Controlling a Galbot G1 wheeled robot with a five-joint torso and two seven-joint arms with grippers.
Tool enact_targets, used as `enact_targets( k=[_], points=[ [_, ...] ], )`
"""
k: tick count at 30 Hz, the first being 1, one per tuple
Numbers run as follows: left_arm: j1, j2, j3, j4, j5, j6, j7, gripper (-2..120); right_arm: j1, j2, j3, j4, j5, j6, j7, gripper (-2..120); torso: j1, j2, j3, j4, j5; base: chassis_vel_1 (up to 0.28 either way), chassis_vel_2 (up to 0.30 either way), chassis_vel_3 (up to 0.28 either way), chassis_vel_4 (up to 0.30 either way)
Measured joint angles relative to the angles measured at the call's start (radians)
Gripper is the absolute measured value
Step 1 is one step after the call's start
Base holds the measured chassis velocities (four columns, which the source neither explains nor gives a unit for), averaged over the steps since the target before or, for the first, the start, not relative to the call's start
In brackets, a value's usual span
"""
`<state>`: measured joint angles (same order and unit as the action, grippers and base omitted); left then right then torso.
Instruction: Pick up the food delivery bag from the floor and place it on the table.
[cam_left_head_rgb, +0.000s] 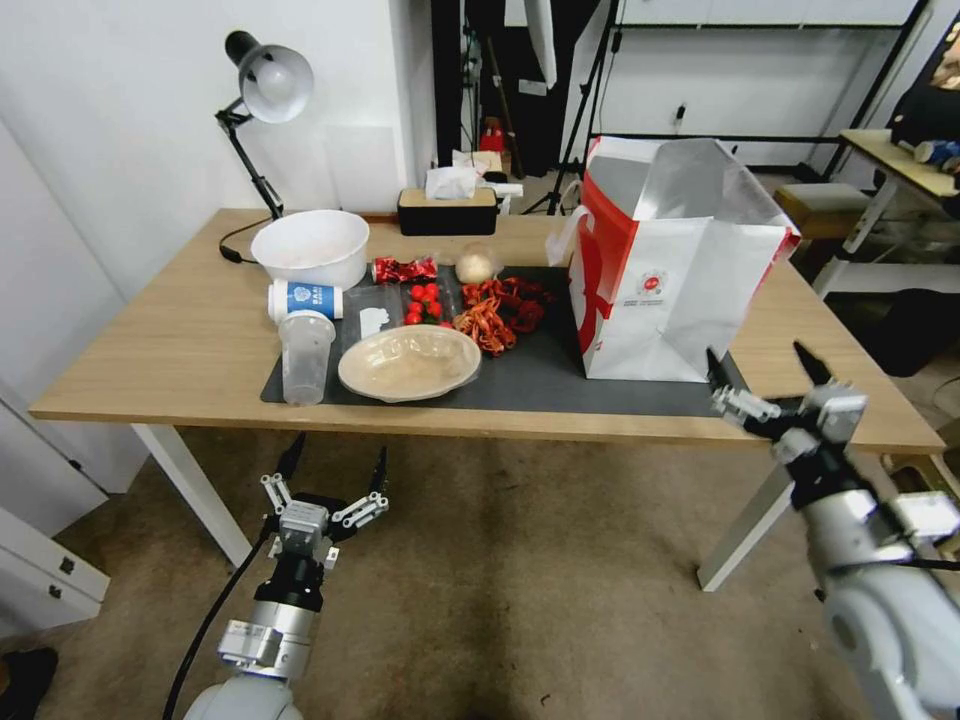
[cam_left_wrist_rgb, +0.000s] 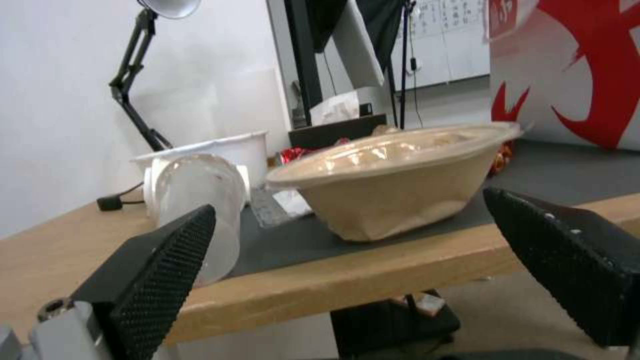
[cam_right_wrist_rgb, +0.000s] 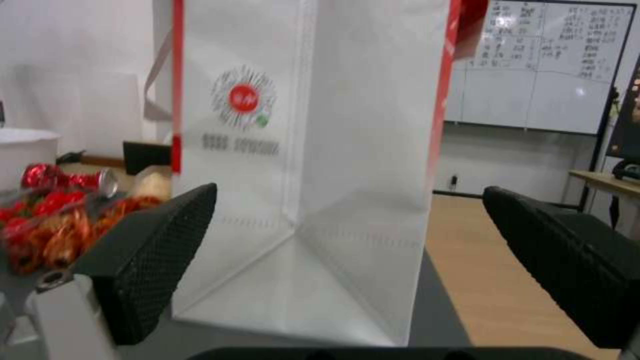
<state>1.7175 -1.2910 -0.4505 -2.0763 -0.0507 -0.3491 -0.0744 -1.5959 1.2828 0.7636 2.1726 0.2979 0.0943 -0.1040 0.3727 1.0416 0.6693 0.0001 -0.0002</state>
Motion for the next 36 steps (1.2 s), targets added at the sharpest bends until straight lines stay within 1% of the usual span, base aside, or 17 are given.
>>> enact_targets(
  k=[3, 4, 7, 9, 11, 13, 14, 25, 36],
  points=[
    [-0.002, -0.003, 0.003, 0.012, 0.003, -0.001, 0.001, 100, -0.036, 0.066, -0.017, -0.036, -0.051, 0.066, -0.039, 100, 0.0, 0.0, 0.0, 0.0, 0.0, 0.0, 0.0, 0.0, 0.0],
    [-0.002, -0.003, 0.003, 0.012, 0.003, -0.001, 0.001, 100, -0.036, 0.066, -0.017, -0.036, -0.051, 0.066, -0.039, 100, 0.0, 0.0, 0.0, 0.0, 0.0, 0.0, 0.0, 0.0, 0.0],
    [-0.004, -0.008, 0.005, 0.027, 0.006, -0.009, 0.003, 100, -0.067, 0.126, -0.022, -0.076, -0.087, 0.127, -0.071, 100, 0.0, 0.0, 0.0, 0.0, 0.0001, 0.0, 0.0, 0.0, 0.0],
    [-0.004, -0.009, 0.005, 0.03, 0.007, -0.01, 0.003, 100, -0.076, 0.137, -0.022, -0.082, -0.092, 0.136, -0.076, 100, 0.0, 0.0, 0.0, 0.0, 0.0002, 0.0, 0.0, 0.0, 0.0],
    [-0.006, -0.011, 0.006, 0.037, 0.011, -0.013, 0.004, 100, -0.097, 0.164, -0.022, -0.103, -0.102, 0.173, -0.08, 100, 0.0, 0.0, 0.0, -0.0001, 0.0001, 0.0, 0.0, 0.0, 0.0],
    [-0.007, -0.012, 0.006, 0.039, 0.012, -0.014, 0.004, 100, -0.101, 0.169, -0.022, -0.108, -0.104, 0.182, -0.08, 100, 0.0, 0.0, 0.0, -0.0001, 0.0, 0.0, 0.0, 0.0, 0.0],
    [-0.008, -0.013, 0.006, 0.042, 0.017, -0.016, 0.005, 100, -0.109, 0.179, -0.022, -0.125, -0.106, 0.204, -0.081, 100, 0.0, 0.0, 0.0, -0.0001, 0.0002, 0.0, 0.0, 0.0, 0.0],
    [-0.008, -0.015, 0.003, 0.053, 0.046, -0.025, 0.007, 100, -0.096, 0.182, -0.022, -0.138, -0.1, 0.215, -0.085, 100, 0.0, 0.0, 0.0, 0.0, 0.0002, 0.0, 0.0, 0.0, 0.0],
    [-0.007, -0.015, 0.002, 0.054, 0.046, -0.026, 0.006, 100, -0.094, 0.179, -0.022, -0.138, -0.097, 0.211, -0.085, 100, 0.0, 0.0, 0.0, 0.0, 0.0002, 0.0, 0.0, 0.0, 0.0]
  ],
)
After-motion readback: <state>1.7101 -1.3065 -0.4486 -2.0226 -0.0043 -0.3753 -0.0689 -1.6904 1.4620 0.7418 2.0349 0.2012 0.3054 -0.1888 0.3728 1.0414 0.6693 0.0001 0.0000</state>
